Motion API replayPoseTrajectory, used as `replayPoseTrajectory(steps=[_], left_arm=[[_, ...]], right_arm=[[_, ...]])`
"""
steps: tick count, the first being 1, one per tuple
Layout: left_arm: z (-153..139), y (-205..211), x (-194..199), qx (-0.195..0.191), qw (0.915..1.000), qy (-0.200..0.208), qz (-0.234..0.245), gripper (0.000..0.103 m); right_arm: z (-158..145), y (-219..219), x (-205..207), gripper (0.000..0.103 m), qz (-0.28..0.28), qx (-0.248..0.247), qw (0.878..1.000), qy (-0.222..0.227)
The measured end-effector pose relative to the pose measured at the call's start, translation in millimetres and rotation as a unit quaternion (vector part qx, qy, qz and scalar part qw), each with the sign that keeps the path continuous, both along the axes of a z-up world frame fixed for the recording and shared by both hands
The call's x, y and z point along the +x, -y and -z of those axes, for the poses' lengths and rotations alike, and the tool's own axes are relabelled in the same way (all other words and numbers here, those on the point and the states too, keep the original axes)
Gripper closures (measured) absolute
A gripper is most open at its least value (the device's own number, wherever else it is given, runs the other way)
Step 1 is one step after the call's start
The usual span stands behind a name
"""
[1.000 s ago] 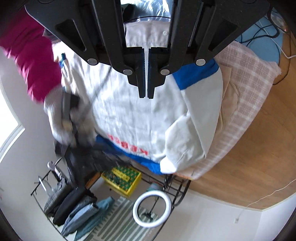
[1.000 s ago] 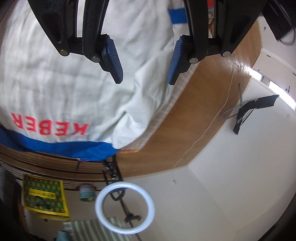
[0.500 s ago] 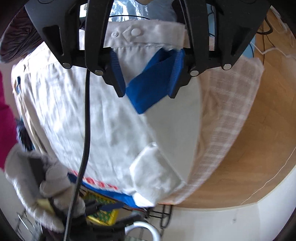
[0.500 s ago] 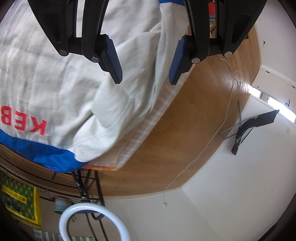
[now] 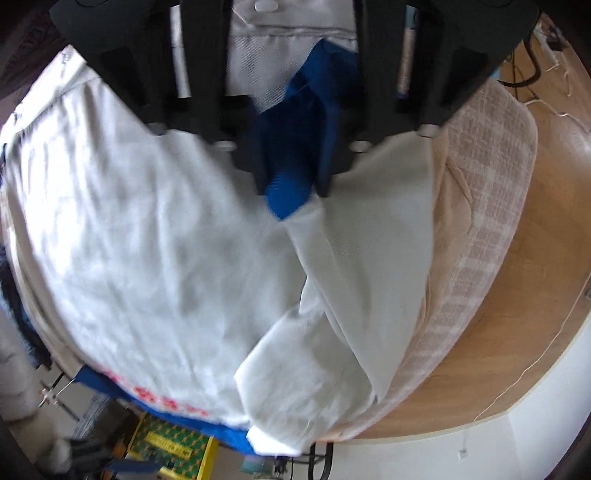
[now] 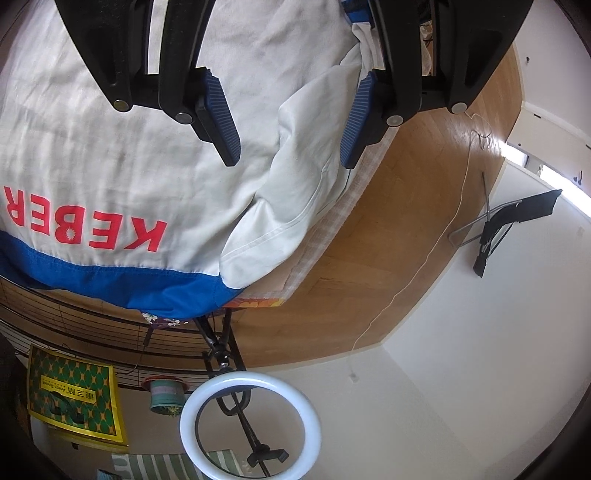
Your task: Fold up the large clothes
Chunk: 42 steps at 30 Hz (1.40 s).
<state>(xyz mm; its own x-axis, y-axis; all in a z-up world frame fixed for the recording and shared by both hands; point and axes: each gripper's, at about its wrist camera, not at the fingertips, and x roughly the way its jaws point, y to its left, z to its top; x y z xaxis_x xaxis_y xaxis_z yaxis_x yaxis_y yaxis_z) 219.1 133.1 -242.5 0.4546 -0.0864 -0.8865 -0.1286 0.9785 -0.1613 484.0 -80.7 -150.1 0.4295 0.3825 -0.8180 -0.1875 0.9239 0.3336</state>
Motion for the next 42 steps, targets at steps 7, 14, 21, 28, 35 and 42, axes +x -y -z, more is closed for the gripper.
replayPoseTrajectory(steps=[7,14,21,28,35,42], left_arm=[[-84,-37,-46,-0.148,0.9818,0.119,-0.002,0.086],[-100,-39,-64,-0.164,0.9749,0.15,0.019,0.086],[-109,-35,-77,-0.146,0.9753,0.163,0.031,0.086],[-108,-20,-80,-0.126,0.9772,0.16,0.061,0.087],[-111,22,-90,-0.102,0.9733,0.16,0.129,0.087],[-96,77,-100,-0.082,0.9661,0.129,0.208,0.087]], right_arm=[[18,-33,23,0.043,-0.021,0.002,1.0,-0.012],[54,-99,70,0.042,-0.032,-0.022,0.997,-0.064],[98,-143,102,0.051,-0.016,-0.113,0.988,-0.107],[94,-120,100,0.1,0.017,-0.106,0.99,-0.089],[44,-32,64,0.101,0.062,0.011,0.997,-0.036],[55,62,12,0.101,0.123,0.036,0.991,-0.039]])
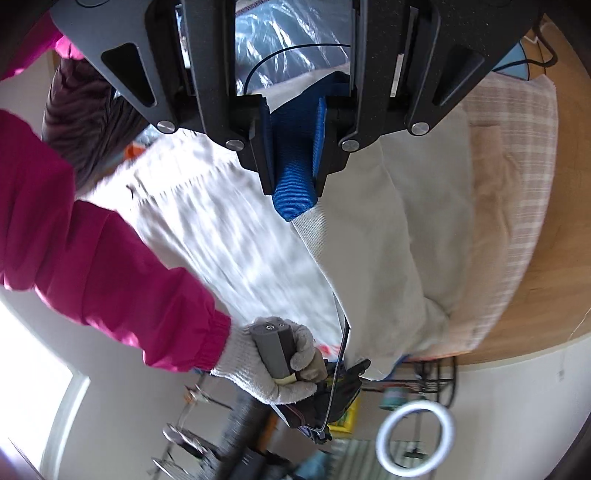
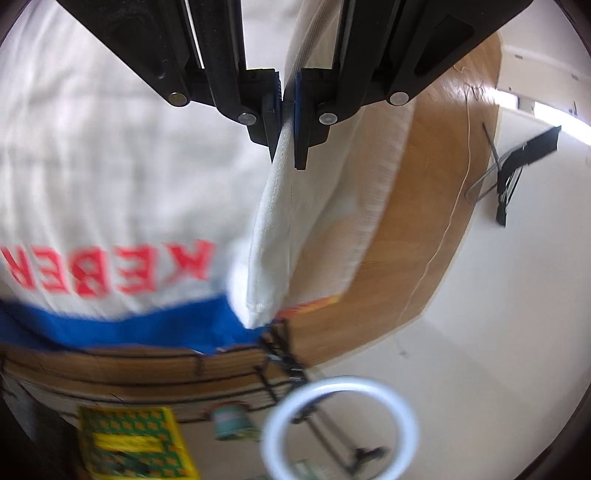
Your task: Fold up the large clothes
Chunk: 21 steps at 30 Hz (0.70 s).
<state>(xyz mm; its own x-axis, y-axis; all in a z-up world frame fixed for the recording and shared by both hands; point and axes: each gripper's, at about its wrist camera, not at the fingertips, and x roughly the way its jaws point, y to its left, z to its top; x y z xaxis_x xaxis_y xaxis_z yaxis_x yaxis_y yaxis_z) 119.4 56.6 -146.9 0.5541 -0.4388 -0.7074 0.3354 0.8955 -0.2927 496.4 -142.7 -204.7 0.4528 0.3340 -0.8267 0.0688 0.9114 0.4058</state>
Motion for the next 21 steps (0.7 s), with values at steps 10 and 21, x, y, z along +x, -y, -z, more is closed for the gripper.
replayPoseTrajectory(steps=[10,21], left_arm=[[7,0,-33,-0.019,0.9996,-0.012,0.019,0.066],[85,-68,-32,-0.159,0.9628,-0.121,-0.182,0.063]], right_arm=[[23,29,-27,0.065,-0.006,-0.18,0.982,-0.058],[-29,-104,-20,0.058,-0.17,-0.185,0.967,0.036]])
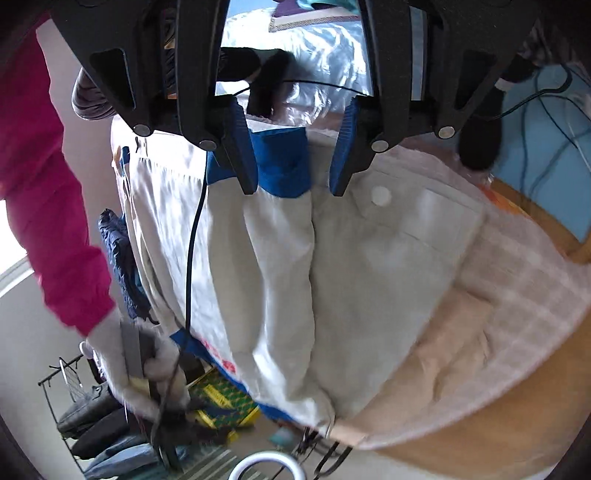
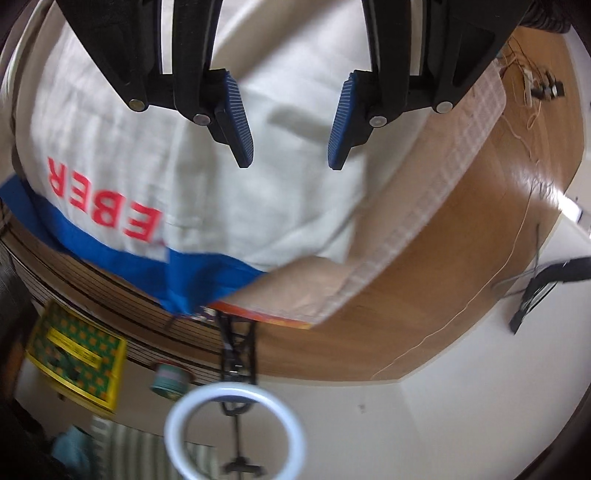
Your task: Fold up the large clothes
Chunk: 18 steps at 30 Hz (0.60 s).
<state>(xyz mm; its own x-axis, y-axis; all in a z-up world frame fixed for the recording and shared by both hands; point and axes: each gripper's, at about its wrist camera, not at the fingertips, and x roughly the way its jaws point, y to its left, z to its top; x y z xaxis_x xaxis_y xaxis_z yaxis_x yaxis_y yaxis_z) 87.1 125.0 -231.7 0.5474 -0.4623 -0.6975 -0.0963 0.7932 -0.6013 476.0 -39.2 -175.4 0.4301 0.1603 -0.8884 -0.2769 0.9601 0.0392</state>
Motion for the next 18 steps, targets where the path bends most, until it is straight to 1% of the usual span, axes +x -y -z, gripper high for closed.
replayPoseTrajectory(steps=[3,7,8,9,10,11,12,13,14,16,17,18], left_arm=[[9,17,7,0.013,0.9997,-0.012,0.015,0.063],[23,22,13,-0.003,0.9993,-0.033,0.015,0.063],[27,20,11,-0.01,0.9992,-0.036,0.012,0.07],[30,19,11,-0.018,0.999,-0.04,0.009,0.078],[32,16,11,-0.024,0.9988,-0.041,0.006,0.083],[34,14,10,-0.03,0.9987,-0.041,0.002,0.093],[37,11,8,-0.036,0.9986,-0.038,-0.002,0.097],[36,10,7,-0.037,0.9987,-0.034,-0.004,0.098],[34,9,5,-0.035,0.999,-0.028,-0.004,0.099],[25,8,2,-0.024,0.9996,-0.012,-0.003,0.101],[20,9,0,-0.017,0.9998,-0.004,-0.002,0.101],[15,8,-2,-0.011,0.9999,0.004,-0.001,0.101]], right_arm=[[17,-36,8,0.058,-0.026,-0.018,0.999,-0.008],[45,-69,28,0.056,-0.042,-0.039,0.998,-0.023],[52,-77,32,0.055,-0.044,-0.045,0.998,-0.026],[59,-83,35,0.054,-0.045,-0.051,0.997,-0.029],[66,-89,40,0.054,-0.045,-0.059,0.997,-0.031],[73,-91,45,0.054,-0.046,-0.067,0.996,-0.032],[81,-95,50,0.054,-0.045,-0.078,0.995,-0.033],[88,-96,54,0.054,-0.044,-0.09,0.994,-0.033],[96,-100,58,0.057,-0.044,-0.108,0.993,-0.034],[110,-103,63,0.069,-0.042,-0.139,0.989,-0.038],[116,-103,65,0.084,-0.043,-0.151,0.987,-0.04],[120,-101,66,0.094,-0.043,-0.159,0.986,-0.039]])
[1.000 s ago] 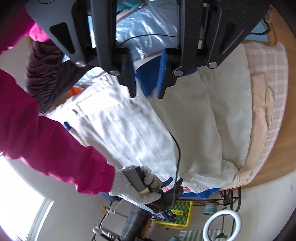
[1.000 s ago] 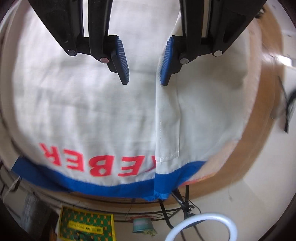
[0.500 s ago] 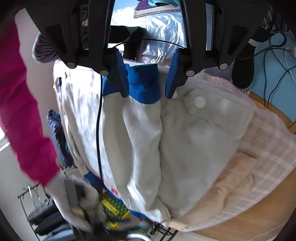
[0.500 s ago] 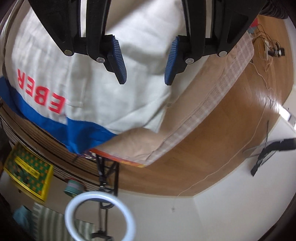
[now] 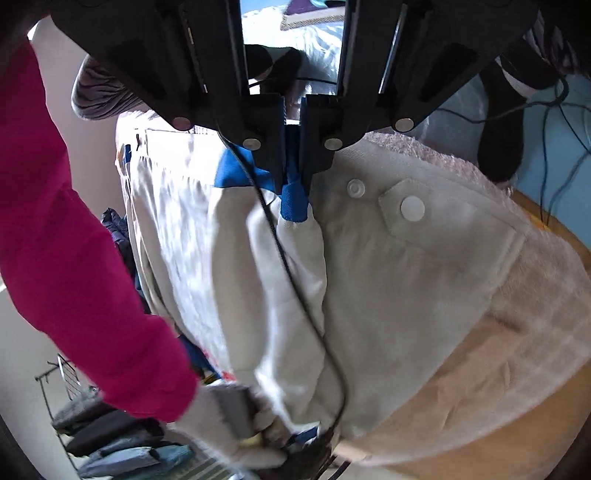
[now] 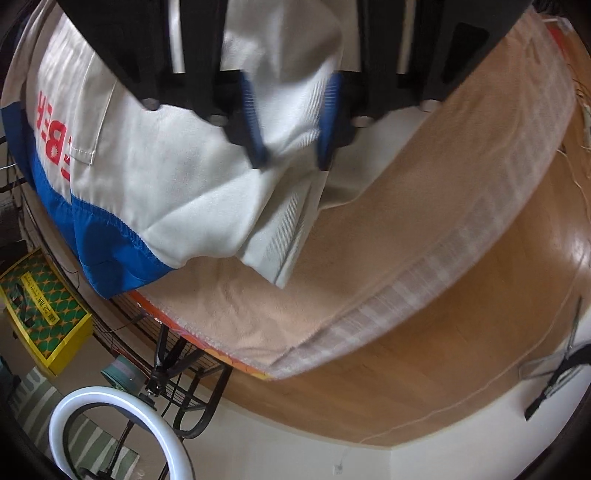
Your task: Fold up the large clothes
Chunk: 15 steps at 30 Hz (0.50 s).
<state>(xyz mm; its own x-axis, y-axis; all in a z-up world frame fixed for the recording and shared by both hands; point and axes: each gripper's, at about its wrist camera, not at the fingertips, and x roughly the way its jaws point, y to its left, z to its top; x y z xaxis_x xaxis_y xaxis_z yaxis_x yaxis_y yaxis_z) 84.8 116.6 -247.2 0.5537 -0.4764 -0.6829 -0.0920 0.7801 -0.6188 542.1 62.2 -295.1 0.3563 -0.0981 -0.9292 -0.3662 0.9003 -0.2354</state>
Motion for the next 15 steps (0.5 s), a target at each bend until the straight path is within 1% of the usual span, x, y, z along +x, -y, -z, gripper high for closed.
replayPoseTrajectory(steps=[2,4,8,10,11,13,15], left_arm=[[-9,-3,-6,0.007,0.9999,0.012,-0.003,0.101],[-21,-10,-15,0.021,0.9994,0.023,-0.011,0.102],[-50,-24,-32,0.071,0.9952,0.058,-0.035,0.102],[-50,-27,-35,0.109,0.9915,0.053,-0.047,0.103],[-47,-28,-35,0.119,0.9903,0.047,-0.054,0.103],[-38,-28,-35,0.121,0.9904,0.033,-0.059,0.103],[-37,-28,-36,0.12,0.9902,0.031,-0.064,0.102]], right_arm=[[-2,8,1,0.102,0.007,0.001,1.0,0.007],[-14,18,2,0.103,0.019,0.03,0.999,0.015],[-50,35,10,0.103,0.048,0.108,0.993,0.033],[-61,40,15,0.103,0.065,0.132,0.988,0.045],[-62,41,18,0.103,0.071,0.148,0.985,0.047],[-57,39,22,0.103,0.081,0.179,0.98,0.041],[-46,30,22,0.103,0.077,0.181,0.98,0.041]])
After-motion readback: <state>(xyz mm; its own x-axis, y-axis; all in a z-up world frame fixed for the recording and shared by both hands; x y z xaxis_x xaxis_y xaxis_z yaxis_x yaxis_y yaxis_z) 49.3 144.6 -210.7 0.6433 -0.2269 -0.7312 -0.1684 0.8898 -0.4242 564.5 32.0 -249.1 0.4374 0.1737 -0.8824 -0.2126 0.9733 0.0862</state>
